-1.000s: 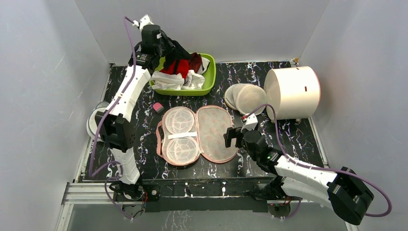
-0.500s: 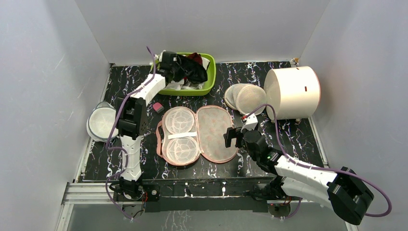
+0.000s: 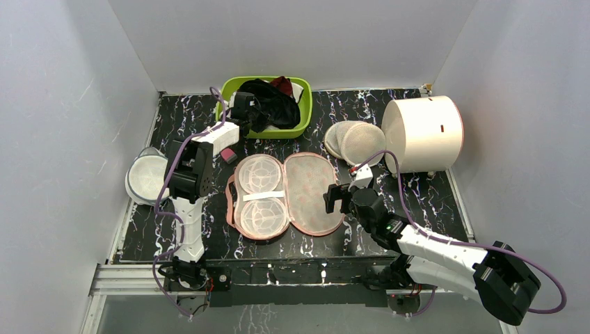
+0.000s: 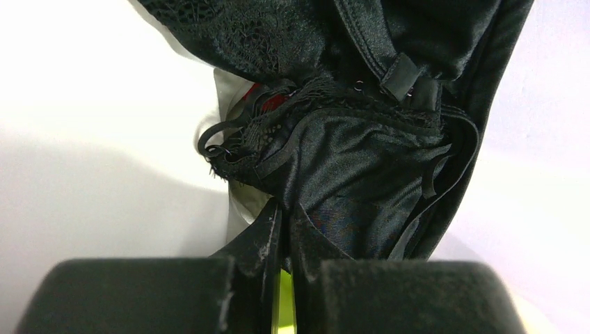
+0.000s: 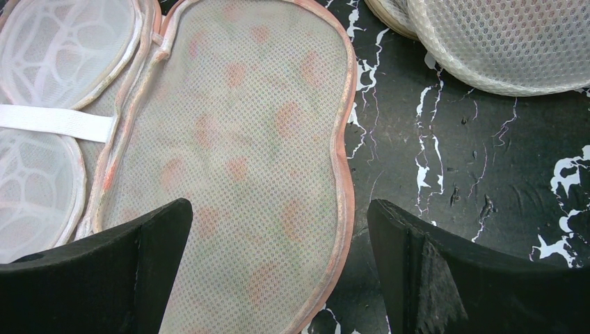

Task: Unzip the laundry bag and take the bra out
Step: Place the bra in the bin.

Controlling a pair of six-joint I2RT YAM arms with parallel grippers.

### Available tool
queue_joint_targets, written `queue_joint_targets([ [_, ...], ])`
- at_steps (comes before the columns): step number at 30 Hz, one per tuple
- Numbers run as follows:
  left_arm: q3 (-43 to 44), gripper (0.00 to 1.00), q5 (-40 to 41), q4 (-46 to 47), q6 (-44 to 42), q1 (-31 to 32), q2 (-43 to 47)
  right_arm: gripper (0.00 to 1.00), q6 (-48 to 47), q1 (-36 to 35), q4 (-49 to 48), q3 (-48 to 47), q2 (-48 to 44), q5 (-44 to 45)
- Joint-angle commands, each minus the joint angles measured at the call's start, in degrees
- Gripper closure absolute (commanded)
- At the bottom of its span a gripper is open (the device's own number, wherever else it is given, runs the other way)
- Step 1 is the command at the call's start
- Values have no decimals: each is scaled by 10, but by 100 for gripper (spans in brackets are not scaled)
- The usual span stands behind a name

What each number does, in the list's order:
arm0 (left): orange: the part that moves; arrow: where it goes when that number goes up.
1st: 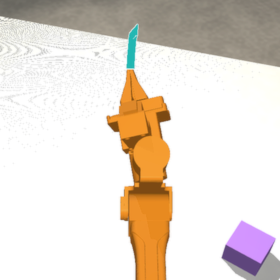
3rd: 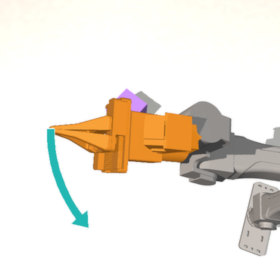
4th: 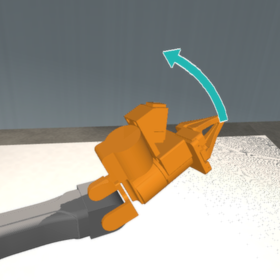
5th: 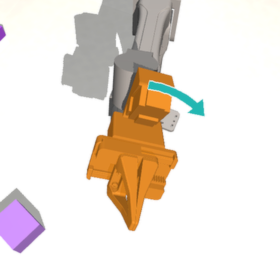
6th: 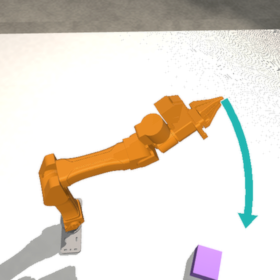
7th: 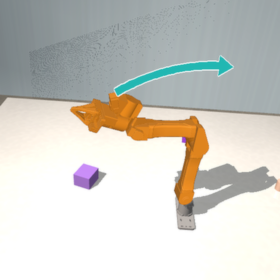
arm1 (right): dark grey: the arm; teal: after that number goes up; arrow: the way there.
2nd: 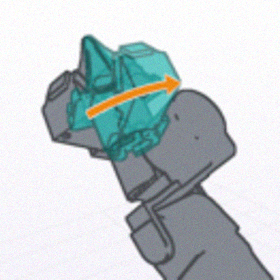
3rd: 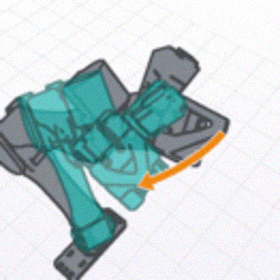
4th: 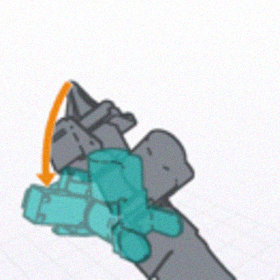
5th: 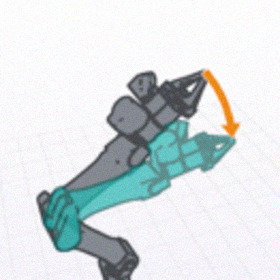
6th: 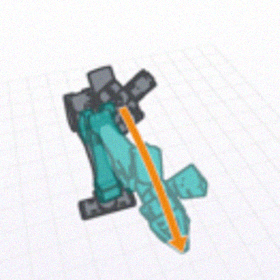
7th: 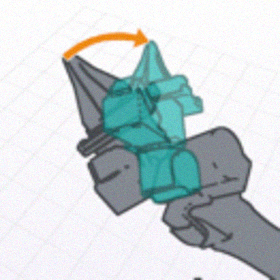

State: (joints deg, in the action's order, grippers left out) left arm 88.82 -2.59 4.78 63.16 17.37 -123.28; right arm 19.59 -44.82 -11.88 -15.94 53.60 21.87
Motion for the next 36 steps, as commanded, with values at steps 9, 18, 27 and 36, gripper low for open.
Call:
queue_joint_targets([
  [9,25,95,-32,9,-46,-1,38,2,0,3,-32,3,-7,0],
  [18,-32,41,-56,3,-134,-1,123,2,0,3,-34,1,-2,-1],
  [27,-100,2,-89,-32,-220,-1,241,2,-2,4,-32,-6,13,-6],
  [36,-269,2,-163,-24,-209,0,390,2,-2,4,-31,-10,24,-10],
])
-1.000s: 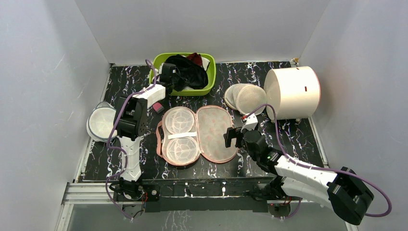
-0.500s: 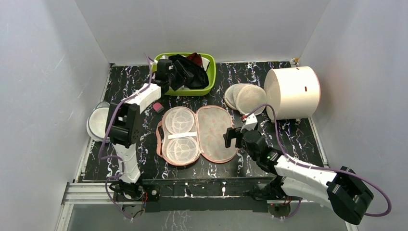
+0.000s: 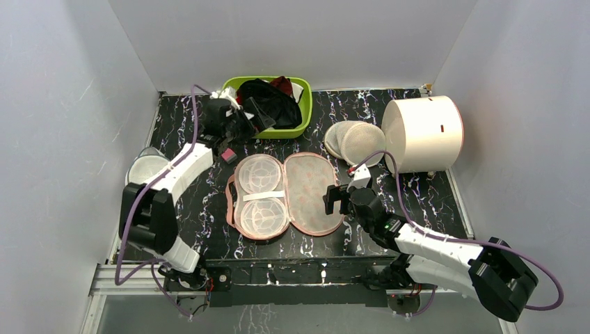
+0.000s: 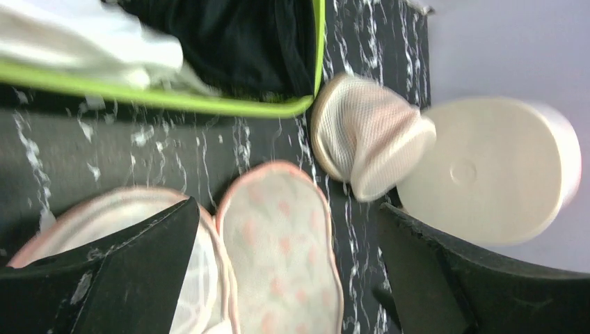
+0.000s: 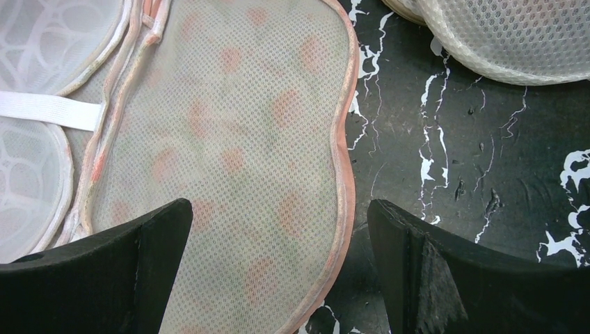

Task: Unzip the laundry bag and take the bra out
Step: Place the bra in the bin, then close the laundry bag at the center of the board.

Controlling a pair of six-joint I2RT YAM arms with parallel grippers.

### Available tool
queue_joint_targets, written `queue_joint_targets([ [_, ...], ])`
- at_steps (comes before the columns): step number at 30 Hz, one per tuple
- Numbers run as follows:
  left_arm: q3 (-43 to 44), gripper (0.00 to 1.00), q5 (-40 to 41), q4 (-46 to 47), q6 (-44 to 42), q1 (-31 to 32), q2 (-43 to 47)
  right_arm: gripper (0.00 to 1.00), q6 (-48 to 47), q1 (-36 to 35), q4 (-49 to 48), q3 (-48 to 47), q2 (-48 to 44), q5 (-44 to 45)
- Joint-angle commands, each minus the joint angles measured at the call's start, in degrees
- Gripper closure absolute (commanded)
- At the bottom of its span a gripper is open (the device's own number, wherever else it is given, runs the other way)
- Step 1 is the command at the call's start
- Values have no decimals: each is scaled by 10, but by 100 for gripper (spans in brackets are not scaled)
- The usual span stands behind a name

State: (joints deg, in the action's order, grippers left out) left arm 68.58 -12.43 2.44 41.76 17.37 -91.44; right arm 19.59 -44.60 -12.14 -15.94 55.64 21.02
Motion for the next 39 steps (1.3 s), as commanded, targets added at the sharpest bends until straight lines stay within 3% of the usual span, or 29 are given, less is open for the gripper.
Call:
queue_joint_targets([
  [1,-112,2,-87,14,18,1,94,2,-3,2,-28,-10,4,-1],
  [4,-212,2,-137,47,47,7,170,2,-2,2,-29,-10,4,-1],
  [8,-306,2,-142,-15,32,15,280,2,-2,1,-29,-10,3,-2],
  [13,-347,2,-128,-125,9,21,411,2,-2,1,-27,-13,8,-3],
  [18,-368,2,-150,-131,40,26,482,2,11,2,-2,-27,5,6],
  [29,-363,2,-150,-125,45,58,483,2,-5,4,117,-190,-87,19],
  [34,-359,2,-67,-123,46,157,465,2,-17,4,162,-253,-115,42],
  [39,-334,2,40,-110,39,282,387,2,-14,3,176,-286,-148,44],
])
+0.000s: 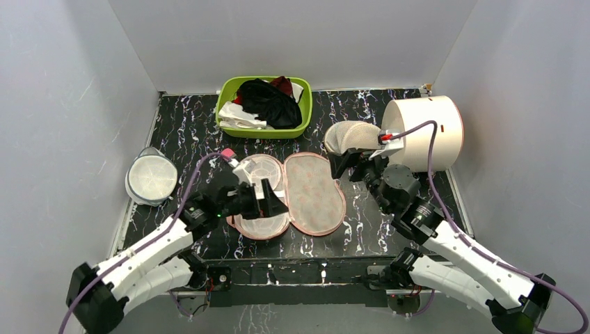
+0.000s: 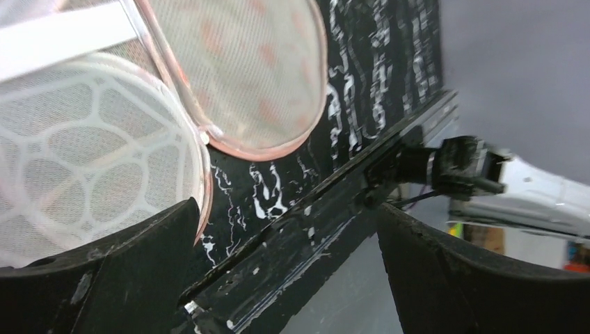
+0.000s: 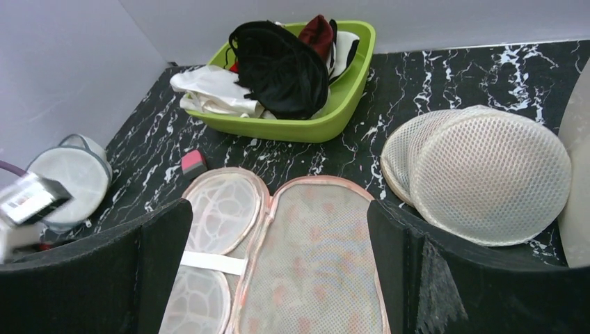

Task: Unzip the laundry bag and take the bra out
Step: Close the laundry bag at the center of the board.

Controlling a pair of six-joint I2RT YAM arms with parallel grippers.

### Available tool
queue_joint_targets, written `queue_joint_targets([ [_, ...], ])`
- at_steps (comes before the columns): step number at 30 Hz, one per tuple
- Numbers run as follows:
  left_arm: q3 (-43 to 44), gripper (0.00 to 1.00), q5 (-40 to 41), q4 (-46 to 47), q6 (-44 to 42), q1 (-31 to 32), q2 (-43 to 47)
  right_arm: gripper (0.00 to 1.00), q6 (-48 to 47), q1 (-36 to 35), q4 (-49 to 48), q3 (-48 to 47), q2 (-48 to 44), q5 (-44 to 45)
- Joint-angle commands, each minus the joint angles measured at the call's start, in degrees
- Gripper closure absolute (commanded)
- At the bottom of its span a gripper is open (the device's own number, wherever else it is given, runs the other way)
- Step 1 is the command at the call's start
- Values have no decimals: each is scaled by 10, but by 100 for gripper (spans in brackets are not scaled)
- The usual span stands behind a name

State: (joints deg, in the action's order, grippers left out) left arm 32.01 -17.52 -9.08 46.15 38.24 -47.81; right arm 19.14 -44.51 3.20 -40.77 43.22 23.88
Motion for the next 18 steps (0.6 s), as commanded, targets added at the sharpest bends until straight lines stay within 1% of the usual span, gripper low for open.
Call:
queue_joint_targets([
  [1,42,2,115,6,-11,96,-79,2,-8,3,25,-43,-30,16],
  [4,92,2,195,-10,-34,181,-159,2,-6,3,32,-52,-56,19],
  [8,171,2,293,-43,-67,258,-269,2,-6,2,40,-54,-92,32],
  [11,221,2,341,-61,-87,293,-335,2,-6,3,48,-55,-118,41],
  [18,370,2,451,-127,-143,343,-478,2,-23,2,61,-68,-170,63],
])
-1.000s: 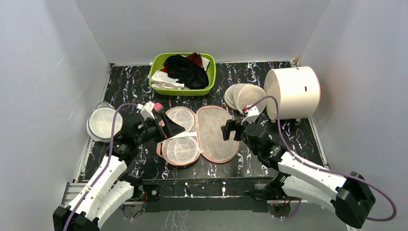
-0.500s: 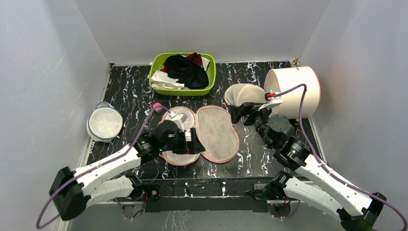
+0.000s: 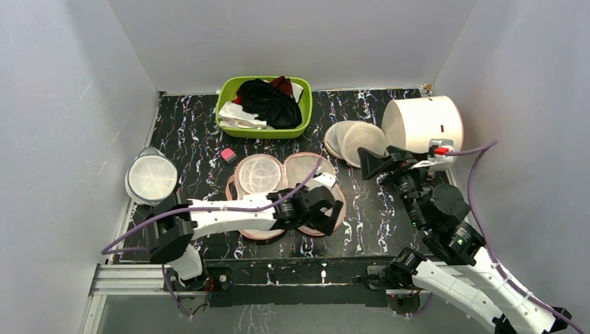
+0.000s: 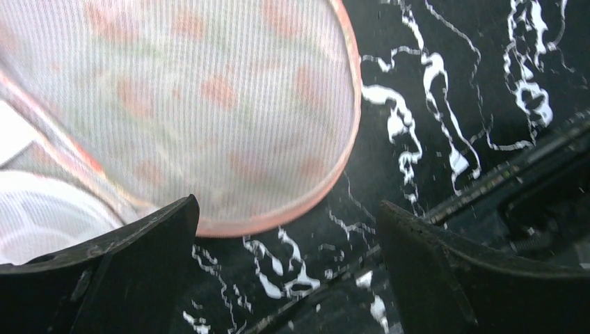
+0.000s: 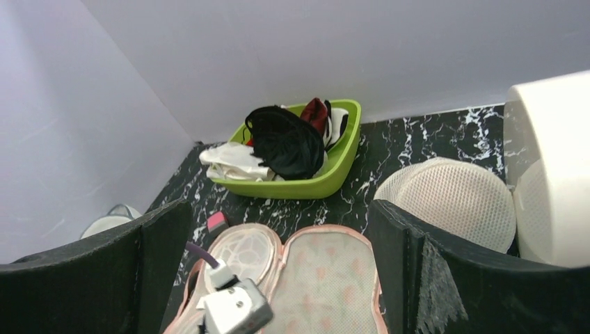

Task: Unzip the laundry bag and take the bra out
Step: Close the laundry bag at the center of the board.

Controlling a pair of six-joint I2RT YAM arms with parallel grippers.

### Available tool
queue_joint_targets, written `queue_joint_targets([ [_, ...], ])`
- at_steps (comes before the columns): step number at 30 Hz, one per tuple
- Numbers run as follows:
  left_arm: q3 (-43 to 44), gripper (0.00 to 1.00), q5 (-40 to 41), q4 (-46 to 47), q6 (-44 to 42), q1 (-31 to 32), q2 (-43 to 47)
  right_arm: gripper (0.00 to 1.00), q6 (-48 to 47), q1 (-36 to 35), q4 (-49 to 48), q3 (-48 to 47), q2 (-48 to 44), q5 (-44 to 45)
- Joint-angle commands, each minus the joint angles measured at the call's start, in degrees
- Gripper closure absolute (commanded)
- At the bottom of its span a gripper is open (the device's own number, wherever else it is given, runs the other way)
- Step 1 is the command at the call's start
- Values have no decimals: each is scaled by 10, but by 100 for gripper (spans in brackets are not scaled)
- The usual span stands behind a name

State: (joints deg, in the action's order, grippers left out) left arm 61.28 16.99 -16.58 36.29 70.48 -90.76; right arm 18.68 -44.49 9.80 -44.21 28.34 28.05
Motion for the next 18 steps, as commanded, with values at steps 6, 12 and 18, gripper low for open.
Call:
queue_joint_targets([
  [6,225,8,151,-93,-74,26,-198,2,-32,2,9,-39,-40,35],
  [12,336,22,149,-103,-83,26,-296,2,-28,2,29,-35,-58,46],
  [18,399,47,146,-114,-76,26,-352,2,-36,2,39,-37,-65,55],
])
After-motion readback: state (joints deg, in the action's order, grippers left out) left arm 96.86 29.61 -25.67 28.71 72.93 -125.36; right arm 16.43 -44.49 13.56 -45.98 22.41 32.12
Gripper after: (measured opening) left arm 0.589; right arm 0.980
